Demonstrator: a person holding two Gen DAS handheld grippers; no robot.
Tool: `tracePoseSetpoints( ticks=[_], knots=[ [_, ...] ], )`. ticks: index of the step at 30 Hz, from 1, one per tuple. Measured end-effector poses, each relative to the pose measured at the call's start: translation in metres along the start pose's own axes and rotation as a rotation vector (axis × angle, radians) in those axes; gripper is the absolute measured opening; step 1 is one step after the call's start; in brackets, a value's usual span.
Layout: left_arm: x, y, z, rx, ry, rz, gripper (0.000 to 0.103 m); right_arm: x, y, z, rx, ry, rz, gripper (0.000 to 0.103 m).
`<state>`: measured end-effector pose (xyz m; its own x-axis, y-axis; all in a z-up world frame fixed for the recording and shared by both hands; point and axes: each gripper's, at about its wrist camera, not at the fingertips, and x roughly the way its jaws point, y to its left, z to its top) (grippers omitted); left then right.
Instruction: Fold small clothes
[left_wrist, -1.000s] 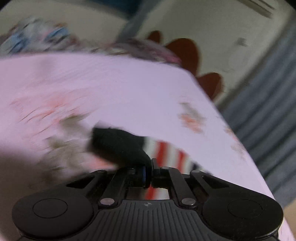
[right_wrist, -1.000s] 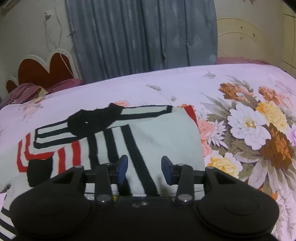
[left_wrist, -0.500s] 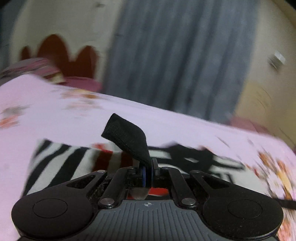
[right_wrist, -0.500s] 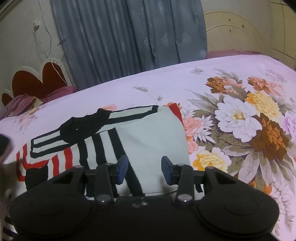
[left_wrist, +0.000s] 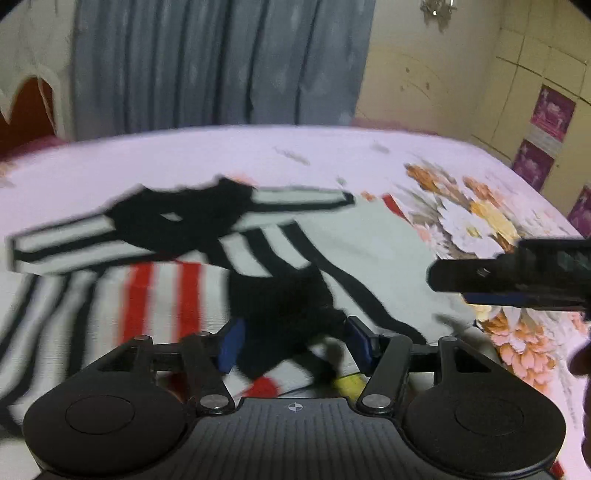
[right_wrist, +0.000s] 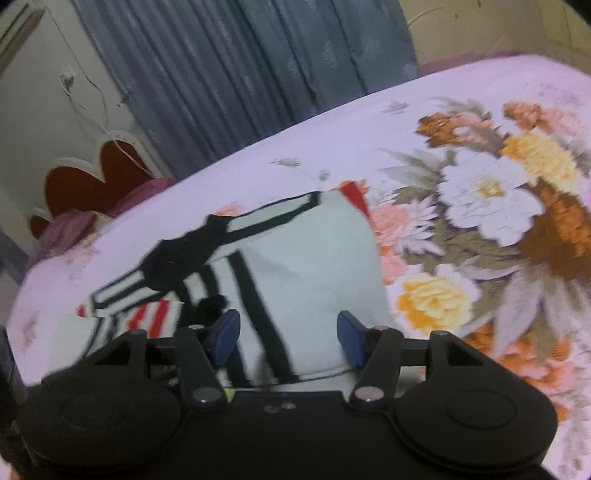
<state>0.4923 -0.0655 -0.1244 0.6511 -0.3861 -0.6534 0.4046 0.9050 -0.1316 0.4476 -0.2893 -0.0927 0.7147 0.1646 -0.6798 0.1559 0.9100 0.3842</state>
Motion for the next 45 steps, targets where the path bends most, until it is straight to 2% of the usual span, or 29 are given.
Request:
tracePoseSetpoints(
  ticks=[3,6,9,11,12,13,16,17,19,22,24,25,28,32,34,36,39,41,42,43,45],
  knots=[
    [-0.039,0.035,-0.006,-0.083,-0.069,0.057,0.059,0.013,0.004,0.003,0.046,0.032,0.072,0.057],
    [-0.075,0.083,-0.017,-0.148,-0.117,0.203,0.059,0.035,0.011,0.002,0.071,0.088,0.139,0.052],
    [-0.092,0.126,-0.03,-0.218,-0.113,0.295,0.059,0.06,0.025,-0.001,0.044,0.14,0.154,0.043],
    [-0.093,0.146,-0.036,-0.249,-0.109,0.326,0.058,0.073,0.032,-0.003,0.018,0.16,0.158,0.038],
    [-0.089,0.154,-0.036,-0.261,-0.104,0.331,0.048,0.077,0.037,-0.004,-0.006,0.163,0.141,0.032],
    [-0.084,0.159,-0.038,-0.274,-0.09,0.331,0.046,0.08,0.042,-0.004,-0.035,0.164,0.125,0.03],
    [-0.082,0.164,-0.043,-0.278,-0.081,0.328,0.045,0.083,0.052,-0.004,-0.126,0.162,0.102,0.008],
    [-0.08,0.162,-0.043,-0.272,-0.083,0.331,0.045,0.083,0.055,-0.003,-0.155,0.163,0.1,0.006],
    [-0.078,0.16,-0.043,-0.261,-0.09,0.325,0.045,0.073,0.063,0.0,-0.211,0.119,0.099,0.006],
    [-0.072,0.159,-0.044,-0.263,-0.096,0.309,0.046,0.04,0.07,0.01,-0.265,0.002,0.12,0.005],
    [-0.064,0.159,-0.045,-0.258,-0.078,0.298,0.046,0.024,0.066,0.012,-0.3,-0.054,0.081,0.005],
    [-0.061,0.159,-0.046,-0.255,-0.066,0.288,0.046,0.026,0.06,0.01,-0.308,-0.046,0.056,0.005],
    [-0.054,0.156,-0.05,-0.233,-0.047,0.285,0.046,0.051,0.039,0.003,-0.263,0.062,0.022,0.005],
    [-0.059,0.161,-0.049,-0.246,-0.054,0.268,0.046,0.059,0.032,-0.004,-0.229,0.079,0.017,0.006],
    [-0.074,0.166,-0.051,-0.292,-0.122,0.26,0.046,0.058,0.032,-0.004,-0.23,0.08,0.018,0.006],
    [-0.091,0.172,-0.057,-0.328,-0.177,0.284,0.046,0.059,0.034,-0.005,-0.234,0.082,0.02,0.006],
    [-0.103,0.169,-0.065,-0.332,-0.203,0.26,0.046,0.063,0.033,-0.004,-0.24,0.091,0.016,0.01],
    [-0.096,0.158,-0.067,-0.272,-0.153,0.26,0.046,0.06,0.033,-0.003,-0.234,0.079,-0.007,0.019],
    [-0.087,0.154,-0.07,-0.246,-0.101,0.277,0.045,0.054,0.034,-0.002,-0.23,0.041,-0.03,0.025],
    [-0.078,0.151,-0.073,-0.228,-0.058,0.286,0.045,0.048,0.035,-0.002,-0.225,0.007,-0.045,0.026],
    [-0.074,0.145,-0.074,-0.204,-0.068,0.309,0.046,0.043,0.034,-0.005,-0.198,-0.003,-0.019,0.023]
  ],
)
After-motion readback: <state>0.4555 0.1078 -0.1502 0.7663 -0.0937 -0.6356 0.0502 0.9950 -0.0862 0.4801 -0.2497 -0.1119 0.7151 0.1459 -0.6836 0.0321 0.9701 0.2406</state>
